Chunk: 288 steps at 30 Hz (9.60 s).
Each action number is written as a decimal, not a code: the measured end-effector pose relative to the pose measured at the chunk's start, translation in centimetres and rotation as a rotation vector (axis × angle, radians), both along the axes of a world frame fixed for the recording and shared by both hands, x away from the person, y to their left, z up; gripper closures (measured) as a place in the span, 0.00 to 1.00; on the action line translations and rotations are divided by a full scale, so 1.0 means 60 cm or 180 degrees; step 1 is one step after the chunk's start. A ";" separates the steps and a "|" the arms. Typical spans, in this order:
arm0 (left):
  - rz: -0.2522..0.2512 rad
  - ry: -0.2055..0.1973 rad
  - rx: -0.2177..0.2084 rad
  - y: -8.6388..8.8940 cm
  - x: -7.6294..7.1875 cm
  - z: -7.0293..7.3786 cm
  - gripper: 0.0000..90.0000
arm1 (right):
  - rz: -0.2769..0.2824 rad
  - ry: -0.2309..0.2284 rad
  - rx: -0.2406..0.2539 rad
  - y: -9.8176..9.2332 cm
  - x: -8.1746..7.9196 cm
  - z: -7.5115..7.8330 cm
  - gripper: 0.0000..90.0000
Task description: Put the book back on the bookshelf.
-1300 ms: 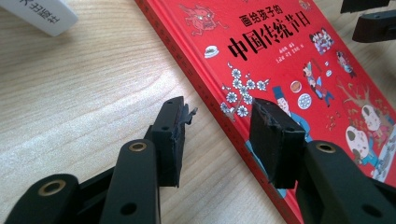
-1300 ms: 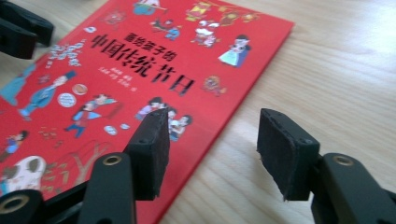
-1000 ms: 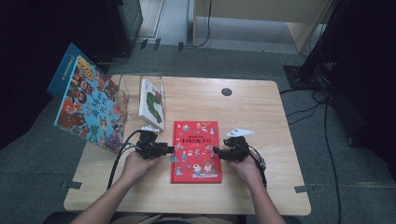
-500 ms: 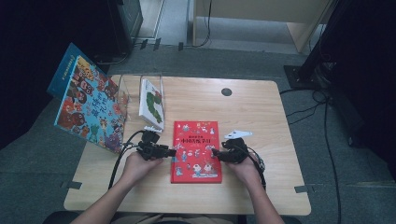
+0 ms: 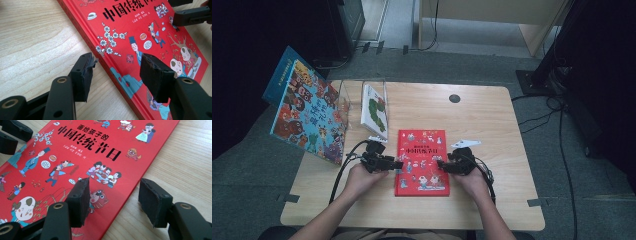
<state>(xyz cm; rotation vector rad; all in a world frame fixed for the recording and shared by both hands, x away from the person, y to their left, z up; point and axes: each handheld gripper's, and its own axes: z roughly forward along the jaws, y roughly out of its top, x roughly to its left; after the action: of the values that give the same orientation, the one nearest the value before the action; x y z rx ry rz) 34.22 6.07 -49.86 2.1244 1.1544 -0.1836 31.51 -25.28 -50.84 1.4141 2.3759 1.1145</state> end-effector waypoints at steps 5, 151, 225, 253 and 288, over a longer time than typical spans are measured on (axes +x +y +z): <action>-0.0024 -0.0029 0.0001 -0.005 -0.003 -0.001 0.50 | -0.0007 0.0015 0.0026 0.004 0.001 -0.001 0.45; -0.0043 0.0083 -0.0088 -0.020 -0.007 -0.004 0.58 | -0.0569 0.1453 0.0097 0.008 0.058 0.118 0.62; 0.0071 0.0569 -0.0520 0.019 0.031 0.018 0.41 | -0.0241 0.1740 -0.0009 0.135 0.118 0.237 0.98; 0.0024 0.0503 -0.0625 -0.006 0.053 0.038 0.31 | -0.0115 0.1583 0.0240 0.087 0.098 0.280 0.98; -0.0386 0.0448 -0.0727 -0.022 0.072 0.066 0.15 | 0.0275 0.1383 0.0473 0.066 0.075 0.295 0.96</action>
<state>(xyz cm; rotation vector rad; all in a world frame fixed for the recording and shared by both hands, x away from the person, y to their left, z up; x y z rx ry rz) 38.53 4.78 -45.87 2.0031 1.0295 -0.5038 36.01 -21.33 -33.11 1.7748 2.7139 1.1186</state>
